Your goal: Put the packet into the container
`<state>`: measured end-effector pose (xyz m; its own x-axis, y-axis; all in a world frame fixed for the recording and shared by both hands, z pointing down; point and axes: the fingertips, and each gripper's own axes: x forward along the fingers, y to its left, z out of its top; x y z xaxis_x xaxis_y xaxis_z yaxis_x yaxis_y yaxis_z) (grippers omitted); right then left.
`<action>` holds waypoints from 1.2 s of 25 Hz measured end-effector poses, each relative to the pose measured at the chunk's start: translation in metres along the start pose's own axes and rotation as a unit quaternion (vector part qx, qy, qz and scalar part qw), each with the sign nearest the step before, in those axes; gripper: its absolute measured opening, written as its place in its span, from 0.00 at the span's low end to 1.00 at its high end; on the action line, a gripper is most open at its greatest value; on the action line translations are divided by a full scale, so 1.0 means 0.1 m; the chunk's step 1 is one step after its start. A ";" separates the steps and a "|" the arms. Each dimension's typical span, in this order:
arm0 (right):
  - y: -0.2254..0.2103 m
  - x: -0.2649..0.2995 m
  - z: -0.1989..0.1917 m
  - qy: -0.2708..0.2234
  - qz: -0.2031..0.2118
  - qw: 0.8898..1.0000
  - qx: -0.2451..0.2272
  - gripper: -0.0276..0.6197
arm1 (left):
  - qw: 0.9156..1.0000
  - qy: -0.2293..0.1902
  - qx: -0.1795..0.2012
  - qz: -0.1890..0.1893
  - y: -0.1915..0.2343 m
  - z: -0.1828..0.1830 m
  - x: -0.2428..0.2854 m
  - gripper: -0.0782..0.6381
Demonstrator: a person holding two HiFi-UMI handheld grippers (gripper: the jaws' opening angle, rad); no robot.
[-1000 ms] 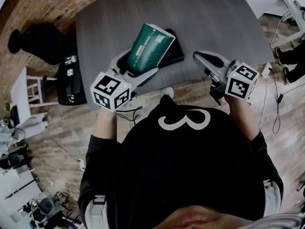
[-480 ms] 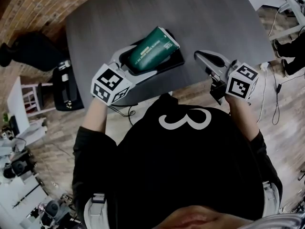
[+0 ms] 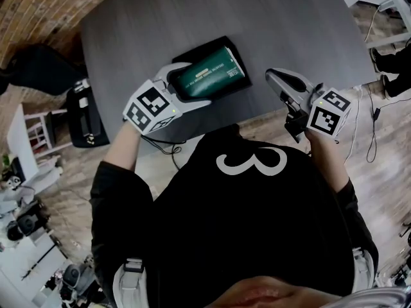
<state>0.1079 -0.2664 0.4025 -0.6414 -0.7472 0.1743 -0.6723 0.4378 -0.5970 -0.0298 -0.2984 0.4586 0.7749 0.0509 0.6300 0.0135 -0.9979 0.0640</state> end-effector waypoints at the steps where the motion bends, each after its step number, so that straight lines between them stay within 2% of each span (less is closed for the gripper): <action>1: -0.02 -0.01 -0.01 0.000 -0.001 1.000 0.002 0.05 | 1.000 0.003 0.000 -0.005 -0.01 -0.02 0.02 0.73; 6: -0.07 -0.02 -0.08 0.003 -0.003 1.000 0.013 0.05 | 1.000 0.019 0.008 -0.023 -0.04 -0.12 0.12 0.73; 16: -0.16 -0.07 -0.11 -0.003 -0.009 1.000 0.026 0.05 | 0.998 0.045 0.021 -0.037 -0.09 -0.23 0.30 0.73; 23: -0.16 -0.05 -0.15 0.000 -0.010 1.000 0.029 0.05 | 0.997 0.065 0.036 -0.028 -0.05 -0.32 0.37 0.73; 30: -0.14 -0.04 -0.20 0.003 -0.008 0.999 0.036 0.05 | 0.998 0.059 0.024 -0.010 0.00 -0.32 0.37 0.75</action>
<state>0.1130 -0.2594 0.4258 -0.6323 -0.7513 0.1890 -0.6549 0.3880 -0.6485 -0.0213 -0.2952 0.5066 0.6941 0.0732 0.7162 0.0617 -0.9972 0.0422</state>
